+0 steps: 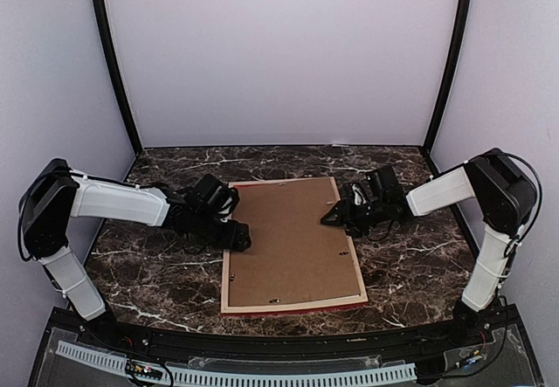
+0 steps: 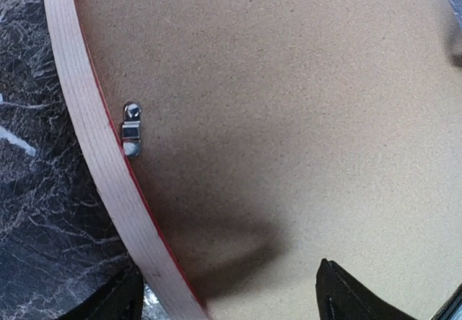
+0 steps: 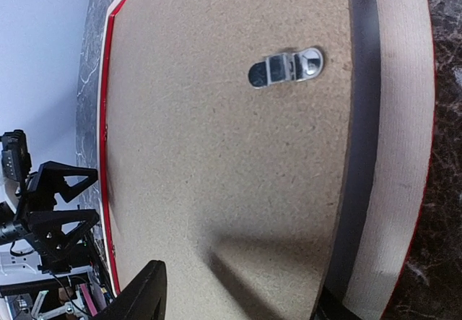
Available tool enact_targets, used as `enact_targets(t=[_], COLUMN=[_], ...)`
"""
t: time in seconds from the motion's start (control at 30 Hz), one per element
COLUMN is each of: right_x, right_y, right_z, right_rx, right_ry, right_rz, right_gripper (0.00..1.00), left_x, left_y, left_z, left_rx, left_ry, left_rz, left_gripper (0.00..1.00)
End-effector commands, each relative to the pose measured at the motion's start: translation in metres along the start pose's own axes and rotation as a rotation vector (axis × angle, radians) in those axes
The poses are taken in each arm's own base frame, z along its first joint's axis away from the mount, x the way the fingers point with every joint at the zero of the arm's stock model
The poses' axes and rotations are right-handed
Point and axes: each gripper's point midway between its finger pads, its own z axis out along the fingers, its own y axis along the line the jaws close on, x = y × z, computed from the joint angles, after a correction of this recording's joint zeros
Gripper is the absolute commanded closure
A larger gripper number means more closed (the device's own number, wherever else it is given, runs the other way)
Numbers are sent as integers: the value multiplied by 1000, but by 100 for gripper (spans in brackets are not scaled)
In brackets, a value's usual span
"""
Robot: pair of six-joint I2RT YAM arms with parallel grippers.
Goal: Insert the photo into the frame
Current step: Place the backboard on the frame body.
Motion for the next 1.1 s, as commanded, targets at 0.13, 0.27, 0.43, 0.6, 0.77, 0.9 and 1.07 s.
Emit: enact_targets(t=[0.13,0.27,0.43,0.6,0.77,0.9,1.07], right_x=[-8,-6,-5,-4,-6,-9,-11], right_y=[11,10,11,11,11,12,12], right_z=[-1,1,1,0,-2,-5,-10], right_rx=[42,47,50,55,68,90,118], right_ry=[-24,-18,-18,-16,-16,-18,-19], right_rz=[-78,-80,-84,-88,-98,-113,-129], right_gripper=[43,43,42,42,42,40,39], left_x=[-44,-46,-41,-34,-23,-16,-9], left_y=[-44,-72,-105,-130,-130,-125,-117], left_z=[-36,-32,-17,1,16,21,25], left_rx=[131,212,302,354,355,343,322], left_ry=[-181,-190,-144,-106,-68,-52,-40], left_rz=[47,74,107,135,126,115,102], left_gripper=[15,15,16,16,17,18,18])
